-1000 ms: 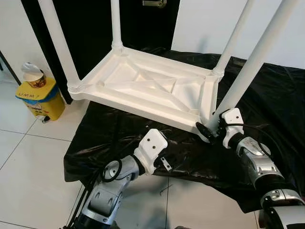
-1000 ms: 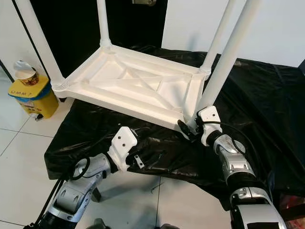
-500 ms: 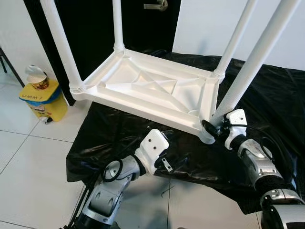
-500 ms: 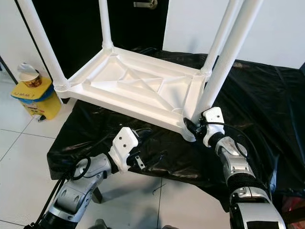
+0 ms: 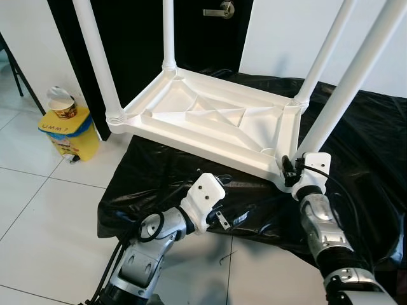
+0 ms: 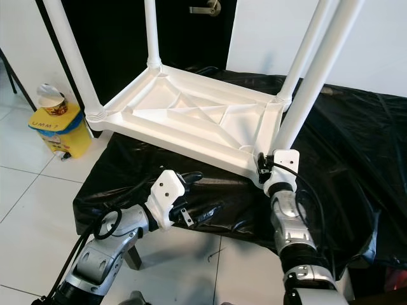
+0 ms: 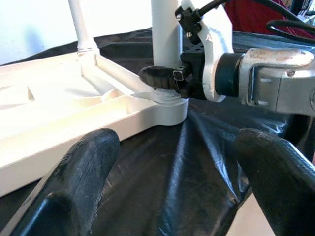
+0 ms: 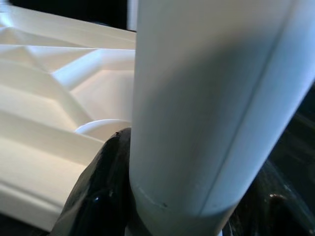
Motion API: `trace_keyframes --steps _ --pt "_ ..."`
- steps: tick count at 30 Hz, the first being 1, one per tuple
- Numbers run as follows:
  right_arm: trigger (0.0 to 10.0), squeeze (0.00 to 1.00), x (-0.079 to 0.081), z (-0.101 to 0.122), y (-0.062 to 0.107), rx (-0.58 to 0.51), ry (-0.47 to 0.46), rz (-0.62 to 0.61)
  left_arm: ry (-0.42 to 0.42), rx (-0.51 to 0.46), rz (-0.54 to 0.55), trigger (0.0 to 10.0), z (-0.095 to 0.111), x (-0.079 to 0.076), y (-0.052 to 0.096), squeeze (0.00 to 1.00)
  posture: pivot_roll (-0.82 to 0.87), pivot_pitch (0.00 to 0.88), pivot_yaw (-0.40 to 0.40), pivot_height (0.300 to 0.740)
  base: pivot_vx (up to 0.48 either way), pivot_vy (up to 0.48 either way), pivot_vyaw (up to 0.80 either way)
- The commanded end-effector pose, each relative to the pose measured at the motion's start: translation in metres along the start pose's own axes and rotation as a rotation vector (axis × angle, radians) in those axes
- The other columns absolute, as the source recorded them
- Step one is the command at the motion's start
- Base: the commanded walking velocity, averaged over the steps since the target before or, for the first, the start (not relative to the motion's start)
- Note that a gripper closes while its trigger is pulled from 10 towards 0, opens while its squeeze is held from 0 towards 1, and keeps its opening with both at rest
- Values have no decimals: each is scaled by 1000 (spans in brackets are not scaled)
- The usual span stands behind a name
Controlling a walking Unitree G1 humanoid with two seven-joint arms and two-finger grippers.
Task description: Building children table
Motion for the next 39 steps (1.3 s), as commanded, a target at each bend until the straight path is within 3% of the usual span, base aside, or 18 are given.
trace_keyframes --steps 1,2,4,5,7,14,15,17,18,23,25,28,29,30,31,34,39 --pt "10000 0 -21 -33 13 139 37 -107 -9 -2 38 10000 -1 4 -1 0 32 47 -86 740 0 0 0" --pt "10000 0 -21 -33 13 139 37 -107 -9 -2 38 10000 -1 4 -1 0 32 47 -86 740 0 0 0" --pt "10000 0 -19 -36 22 176 -4 -265 -10 -5 41 10000 0 4 -3 0 35 42 -84 740 0 0 0" --pt "10000 0 -19 -36 22 176 -4 -265 -10 -5 41 10000 0 4 -3 0 35 42 -84 740 0 0 0" --pt "10000 0 -9 -37 29 209 -24 -348 -10 -8 38 10000 1 2 -6 0 34 41 -76 740 0 0 0" --pt "10000 0 -2 -34 28 209 -26 -337 -17 -6 29 10000 1 1 -11 0 33 37 -74 740 0 0 0" --pt "10000 1000 -7 -30 25 181 -40 -324 -23 -7 27 10000 2 2 -12 0 18 16 -67 740 0 0 0" --pt "10000 1000 -11 -25 24 152 -47 -317 -28 -9 26 10000 2 4 -12 0 16 16 -67 740 0 0 0" --pt "10000 1000 -23 -17 22 90 -19 -315 -33 -17 25 10000 4 6 -15 0 4 11 -64 740 0 0 0" --pt "10000 1000 -27 -15 24 79 5 -330 -39 -23 25 10000 6 9 -15 0 -2 11 -63 740 0 0 0" --pt "10000 1000 -39 -7 30 5 45 -296 -45 -37 19 10000 7 8 -23 0 -70 30 -47 740 0 0 0" --pt "10000 1000 -42 -5 37 -28 62 -251 -50 -42 19 10000 7 8 -26 0 -88 40 -43 740 0 0 0" --pt "10000 902 -43 -5 42 -45 67 -207 -57 -46 20 10000 7 9 -29 0 -88 40 -43 740 0 0 0" --pt "10000 0 -43 -6 50 -47 68 -173 -80 -40 32 10000 7 12 -32 0 -105 47 -38 740 0 0 0" --pt "10000 0 -43 -6 50 -47 68 -173 -80 -40 32 10000 7 12 -32 0 -105 47 -38 740 0 0 0" --pt "10000 0 -44 -12 74 -51 69 -94 -134 -36 85 10000 11 24 -41 0 -142 56 -27 740 0 0 0" --pt "10000 0 -38 -14 94 -67 95 -1 -179 -45 163 10000 18 43 -47 0 -176 58 -20 740 0 0 0"
Point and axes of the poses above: a point about 5 cm out from each wrist's last joint towards the gripper, its own y axis pointing back from the gripper into the wrist, its own z axis along the axis of the wrist's last joint, x = y × z, the point moved 3 cm from there along -y, pointing out of the wrist towards the gripper, and after that the axes turned 9 degrees about y, right-handed, at the moved point
